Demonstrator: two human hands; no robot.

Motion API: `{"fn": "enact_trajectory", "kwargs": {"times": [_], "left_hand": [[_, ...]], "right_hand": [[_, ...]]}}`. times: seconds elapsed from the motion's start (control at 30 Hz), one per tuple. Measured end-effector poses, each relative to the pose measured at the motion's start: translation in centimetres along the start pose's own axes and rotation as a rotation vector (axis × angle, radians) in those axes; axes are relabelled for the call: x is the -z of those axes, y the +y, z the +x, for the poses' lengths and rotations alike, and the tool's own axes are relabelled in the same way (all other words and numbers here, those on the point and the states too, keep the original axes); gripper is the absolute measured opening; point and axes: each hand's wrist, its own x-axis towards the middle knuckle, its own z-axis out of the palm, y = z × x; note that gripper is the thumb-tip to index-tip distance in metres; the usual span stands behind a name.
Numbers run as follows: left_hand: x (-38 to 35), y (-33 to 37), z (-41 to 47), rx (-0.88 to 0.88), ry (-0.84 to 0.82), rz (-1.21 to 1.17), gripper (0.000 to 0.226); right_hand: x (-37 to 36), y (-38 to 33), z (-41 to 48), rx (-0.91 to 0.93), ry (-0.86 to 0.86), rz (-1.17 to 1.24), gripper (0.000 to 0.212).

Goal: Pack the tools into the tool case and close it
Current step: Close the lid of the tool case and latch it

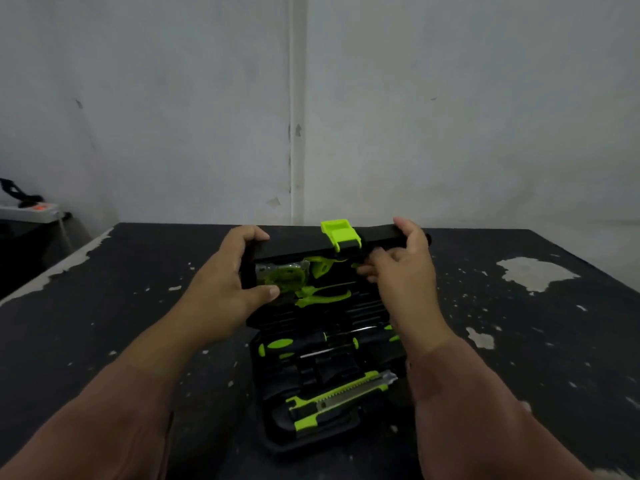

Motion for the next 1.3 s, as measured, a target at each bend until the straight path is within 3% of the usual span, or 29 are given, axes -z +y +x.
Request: {"fn": "enact_trajectory", "kwargs": {"times": [0.17, 0.27, 0.47, 0.73, 0.87, 1.07, 1.3], "left_hand": [[-0.8, 0.9, -2.6, -0.063, 0.029, 0.161, 0.065], [-1.4, 1.0, -4.5, -0.125, 0.021, 0.257, 0.07], [-2.9, 0.1, -7.7, -0.346, -0.082, 0.49, 0.05], [-4.1, -0.7, -10.6, -0.277, -0.191, 0.656, 0.062], [-3.9, -0.7, -10.6, -0.248, -0.251, 0.65, 0.067], [-3.8, -0.8, -10.8, -0.189, -0.396, 0.62, 0.069], [-4.3, -1.0, -10.8, -0.135, -0.376, 0.552, 0.068]], "right_hand": [[2.9, -0.6, -3.8, -0.15, -0.06, 0.323, 0.074], [5.0, -0.8, -6.1, -0.226, -0.103, 0.5, 0.073], [7.5, 0.2, -9.6, -0.352, -0.173, 0.584, 0.072], [8.7, 2.3, -11.6, -0.399, -0.268, 0.331, 0.071], [9.7, 2.3, -11.5, -0.36, -0.319, 0.08, 0.07], [9.9, 2.9, -11.3, -0.336, -0.325, -0.045, 0.066], [9.3, 4.0, -11.7, -0.212, -0.302, -0.288, 0.068]]}}
